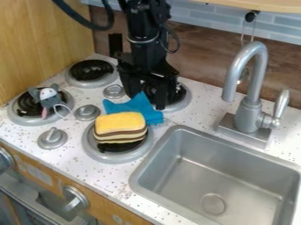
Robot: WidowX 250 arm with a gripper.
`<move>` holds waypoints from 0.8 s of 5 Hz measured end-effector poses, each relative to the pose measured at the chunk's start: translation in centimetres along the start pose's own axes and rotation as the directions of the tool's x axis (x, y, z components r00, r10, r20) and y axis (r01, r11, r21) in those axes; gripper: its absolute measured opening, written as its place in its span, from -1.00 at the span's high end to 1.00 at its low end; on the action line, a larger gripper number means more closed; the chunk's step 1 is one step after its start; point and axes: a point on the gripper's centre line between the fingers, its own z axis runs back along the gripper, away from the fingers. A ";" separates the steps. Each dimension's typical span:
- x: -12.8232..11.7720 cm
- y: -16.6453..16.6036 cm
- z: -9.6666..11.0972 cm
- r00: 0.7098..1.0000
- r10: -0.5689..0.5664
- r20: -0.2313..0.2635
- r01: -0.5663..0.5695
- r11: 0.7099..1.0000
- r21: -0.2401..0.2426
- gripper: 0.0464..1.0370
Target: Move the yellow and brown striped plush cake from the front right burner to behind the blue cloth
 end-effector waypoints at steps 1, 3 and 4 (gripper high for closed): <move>-0.5 -0.1 -1.0 0.999 0.000 -0.034 0.000 1.000 -0.003 -0.93; -0.3 1.8 -3.9 0.994 0.035 -0.105 -0.032 0.999 0.035 -0.93; -0.6 3.0 -4.4 0.992 0.038 -0.119 -0.029 0.997 0.073 -0.93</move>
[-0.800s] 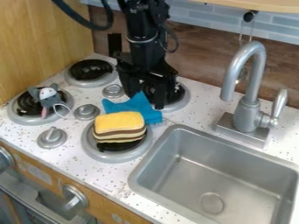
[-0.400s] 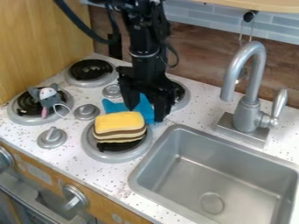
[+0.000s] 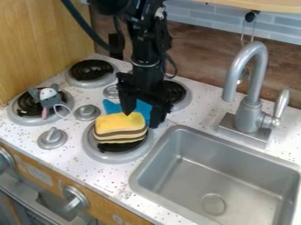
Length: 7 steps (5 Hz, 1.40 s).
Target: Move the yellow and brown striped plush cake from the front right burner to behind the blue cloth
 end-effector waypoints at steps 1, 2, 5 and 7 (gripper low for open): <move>0.1 0.7 -0.6 1.000 -0.020 -0.004 0.020 0.999 0.044 -0.93; -0.5 0.9 -1.8 0.999 -0.039 -0.033 0.041 0.998 0.051 -0.93; -1.1 1.9 -5.2 0.995 -0.058 -0.084 0.064 0.996 0.067 -0.93; -0.2 3.1 -5.9 0.998 -0.006 -0.060 0.013 0.991 0.133 -0.31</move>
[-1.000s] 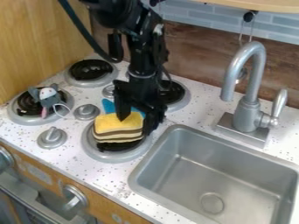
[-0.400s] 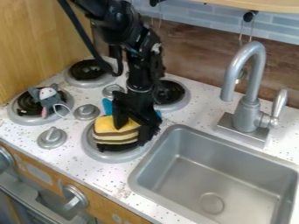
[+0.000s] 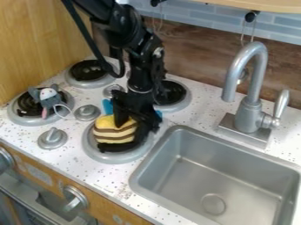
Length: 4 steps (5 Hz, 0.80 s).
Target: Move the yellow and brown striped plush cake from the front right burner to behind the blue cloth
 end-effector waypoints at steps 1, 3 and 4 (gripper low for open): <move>0.1 0.2 0.0 1.000 0.003 0.005 -0.003 1.000 0.003 -0.10; -0.3 0.5 0.8 1.000 0.006 0.005 -0.006 0.998 0.060 -0.07; -0.6 0.6 2.3 1.000 -0.001 0.011 0.000 0.995 0.096 0.01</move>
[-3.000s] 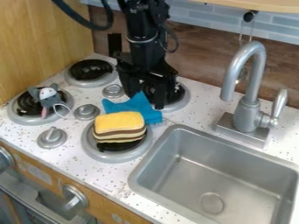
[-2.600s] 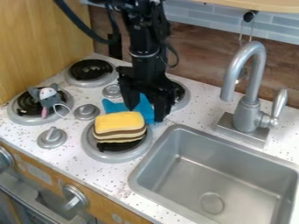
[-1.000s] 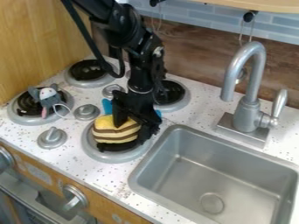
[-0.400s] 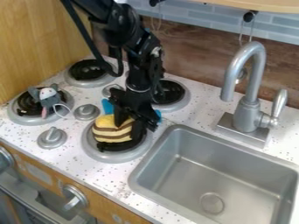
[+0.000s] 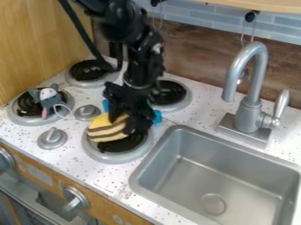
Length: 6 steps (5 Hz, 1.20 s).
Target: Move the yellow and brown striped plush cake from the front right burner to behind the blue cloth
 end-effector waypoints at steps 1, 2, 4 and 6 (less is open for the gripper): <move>0.2 0.0 2.5 0.999 0.022 0.044 -0.021 1.000 -0.018 0.08; 0.5 0.2 4.5 0.996 0.039 0.084 -0.035 0.999 -0.038 0.09; 1.7 -1.2 5.9 0.986 -0.010 0.169 0.013 1.000 -0.016 0.09; 6.5 -3.5 4.7 0.958 -0.105 0.267 0.109 0.994 0.001 0.09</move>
